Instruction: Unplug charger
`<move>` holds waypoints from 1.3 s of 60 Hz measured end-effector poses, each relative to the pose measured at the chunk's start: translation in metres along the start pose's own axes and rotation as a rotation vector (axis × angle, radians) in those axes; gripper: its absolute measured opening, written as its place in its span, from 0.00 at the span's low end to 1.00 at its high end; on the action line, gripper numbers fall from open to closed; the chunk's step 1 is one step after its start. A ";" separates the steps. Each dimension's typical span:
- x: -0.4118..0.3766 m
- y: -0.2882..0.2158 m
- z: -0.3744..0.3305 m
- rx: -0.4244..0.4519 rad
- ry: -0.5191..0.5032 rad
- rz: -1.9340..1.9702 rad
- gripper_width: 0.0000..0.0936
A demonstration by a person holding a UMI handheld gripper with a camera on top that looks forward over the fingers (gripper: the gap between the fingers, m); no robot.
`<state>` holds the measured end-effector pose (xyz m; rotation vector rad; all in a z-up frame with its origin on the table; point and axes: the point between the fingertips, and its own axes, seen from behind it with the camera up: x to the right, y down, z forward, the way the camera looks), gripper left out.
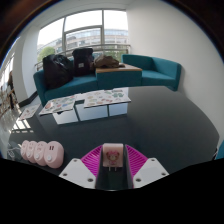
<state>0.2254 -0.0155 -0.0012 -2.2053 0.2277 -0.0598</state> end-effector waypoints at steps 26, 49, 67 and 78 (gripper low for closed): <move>-0.051 -0.135 -0.167 0.352 -0.027 -0.008 0.93; -0.165 -0.037 -0.273 0.335 -0.157 -0.088 0.92; -0.198 0.000 -0.322 0.351 -0.210 -0.141 0.92; -0.190 0.004 -0.335 0.360 -0.193 -0.131 0.92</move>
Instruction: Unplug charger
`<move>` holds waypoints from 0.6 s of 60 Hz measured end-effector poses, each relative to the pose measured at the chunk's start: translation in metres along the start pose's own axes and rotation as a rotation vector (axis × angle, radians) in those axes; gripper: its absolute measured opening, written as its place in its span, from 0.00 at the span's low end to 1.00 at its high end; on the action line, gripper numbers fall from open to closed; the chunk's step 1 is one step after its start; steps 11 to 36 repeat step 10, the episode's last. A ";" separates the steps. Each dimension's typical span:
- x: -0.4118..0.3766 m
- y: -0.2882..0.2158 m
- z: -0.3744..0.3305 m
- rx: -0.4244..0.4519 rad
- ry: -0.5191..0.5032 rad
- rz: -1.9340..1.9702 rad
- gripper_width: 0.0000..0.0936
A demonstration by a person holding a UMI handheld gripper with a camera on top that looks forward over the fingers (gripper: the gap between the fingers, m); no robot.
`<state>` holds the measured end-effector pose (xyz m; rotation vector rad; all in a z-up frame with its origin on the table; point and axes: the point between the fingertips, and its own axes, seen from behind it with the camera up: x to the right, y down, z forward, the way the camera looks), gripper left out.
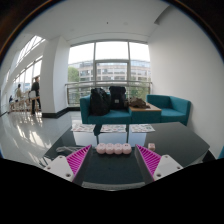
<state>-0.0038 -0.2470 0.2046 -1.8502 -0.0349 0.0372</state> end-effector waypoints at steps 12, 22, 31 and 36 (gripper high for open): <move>0.005 0.000 -0.005 0.002 0.008 0.013 0.92; 0.005 0.000 -0.005 0.002 0.008 0.013 0.92; 0.005 0.000 -0.005 0.002 0.008 0.013 0.92; 0.005 0.000 -0.005 0.002 0.008 0.013 0.92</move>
